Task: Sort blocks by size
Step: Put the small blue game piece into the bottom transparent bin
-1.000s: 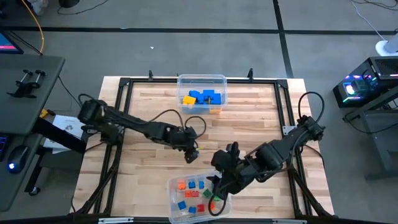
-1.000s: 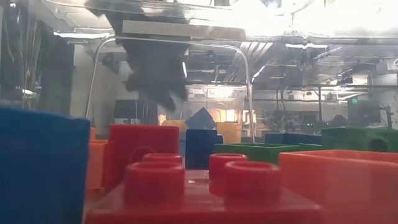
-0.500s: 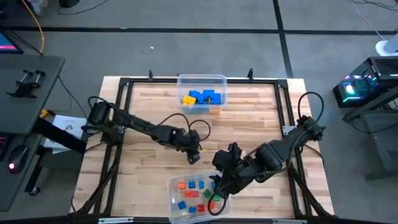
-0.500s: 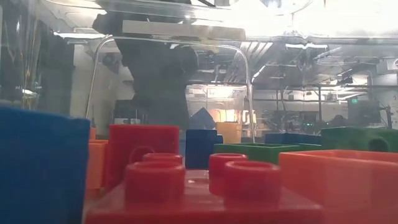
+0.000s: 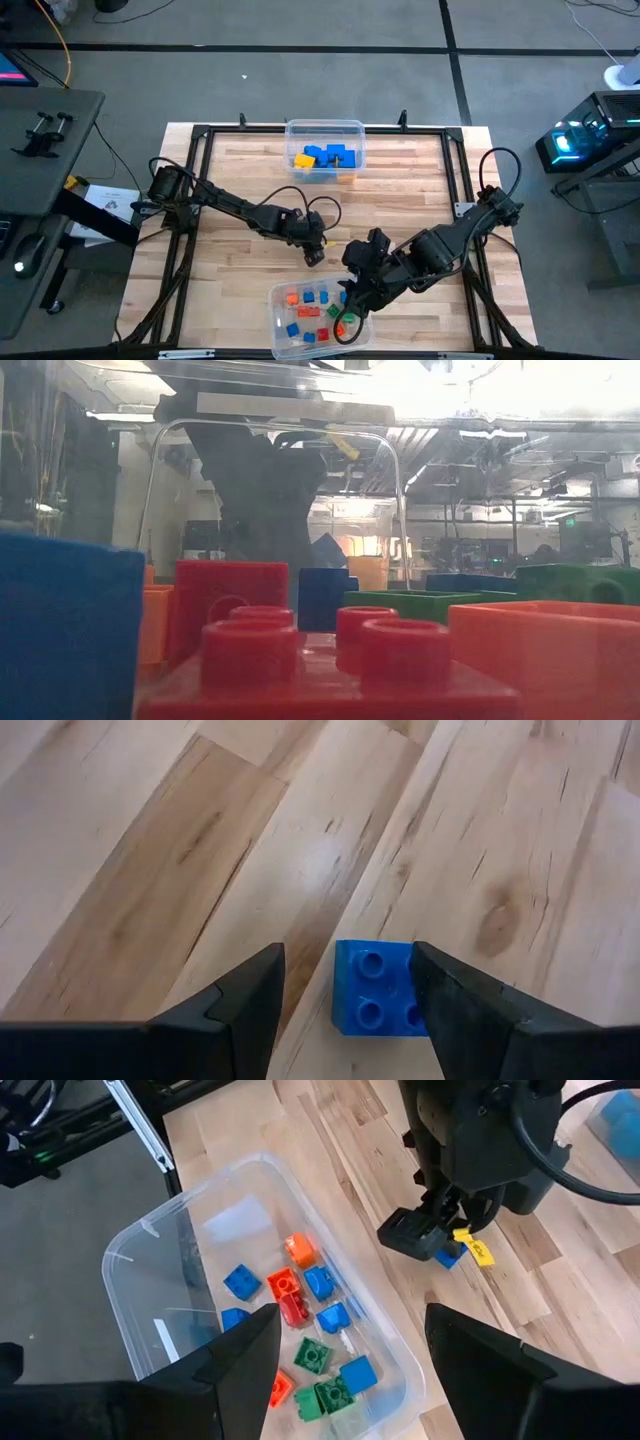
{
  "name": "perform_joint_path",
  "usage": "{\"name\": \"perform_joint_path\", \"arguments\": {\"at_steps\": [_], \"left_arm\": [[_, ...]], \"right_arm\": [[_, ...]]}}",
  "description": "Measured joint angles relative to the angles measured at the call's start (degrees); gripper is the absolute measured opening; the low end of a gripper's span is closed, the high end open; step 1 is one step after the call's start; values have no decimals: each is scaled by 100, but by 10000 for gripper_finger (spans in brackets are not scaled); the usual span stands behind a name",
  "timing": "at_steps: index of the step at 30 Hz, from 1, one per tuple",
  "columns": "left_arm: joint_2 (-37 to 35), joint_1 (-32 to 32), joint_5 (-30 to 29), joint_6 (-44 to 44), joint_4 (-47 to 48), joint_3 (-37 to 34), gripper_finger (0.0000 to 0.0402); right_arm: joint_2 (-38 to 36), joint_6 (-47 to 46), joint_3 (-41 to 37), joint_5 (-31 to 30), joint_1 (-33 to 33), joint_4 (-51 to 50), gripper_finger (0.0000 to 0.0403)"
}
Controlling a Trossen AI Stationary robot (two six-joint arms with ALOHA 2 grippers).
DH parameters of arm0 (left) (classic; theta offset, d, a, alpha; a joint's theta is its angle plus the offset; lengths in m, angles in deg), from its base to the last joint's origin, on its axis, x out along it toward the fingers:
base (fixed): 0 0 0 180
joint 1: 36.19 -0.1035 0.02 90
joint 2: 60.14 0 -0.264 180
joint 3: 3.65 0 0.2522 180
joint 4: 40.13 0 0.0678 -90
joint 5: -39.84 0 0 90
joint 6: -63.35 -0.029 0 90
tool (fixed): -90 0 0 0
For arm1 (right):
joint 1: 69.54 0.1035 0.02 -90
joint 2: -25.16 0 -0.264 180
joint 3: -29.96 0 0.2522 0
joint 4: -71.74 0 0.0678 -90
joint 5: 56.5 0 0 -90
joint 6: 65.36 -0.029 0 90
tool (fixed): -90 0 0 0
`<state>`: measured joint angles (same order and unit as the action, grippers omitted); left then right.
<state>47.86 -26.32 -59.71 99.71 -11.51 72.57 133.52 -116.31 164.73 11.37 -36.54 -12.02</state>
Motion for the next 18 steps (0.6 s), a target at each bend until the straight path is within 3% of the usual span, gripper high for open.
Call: {"name": "perform_joint_path", "arguments": {"at_steps": [10, 18], "left_arm": [[-213, -229, -249, -587, 737, -2, 203], [-1015, -321, -356, -431, 1039, -5, 203]], "right_arm": [[0, 0, 0, -61, 0, -32, 245], [0, 29, 0, -87, -2, -58, 245]]}}
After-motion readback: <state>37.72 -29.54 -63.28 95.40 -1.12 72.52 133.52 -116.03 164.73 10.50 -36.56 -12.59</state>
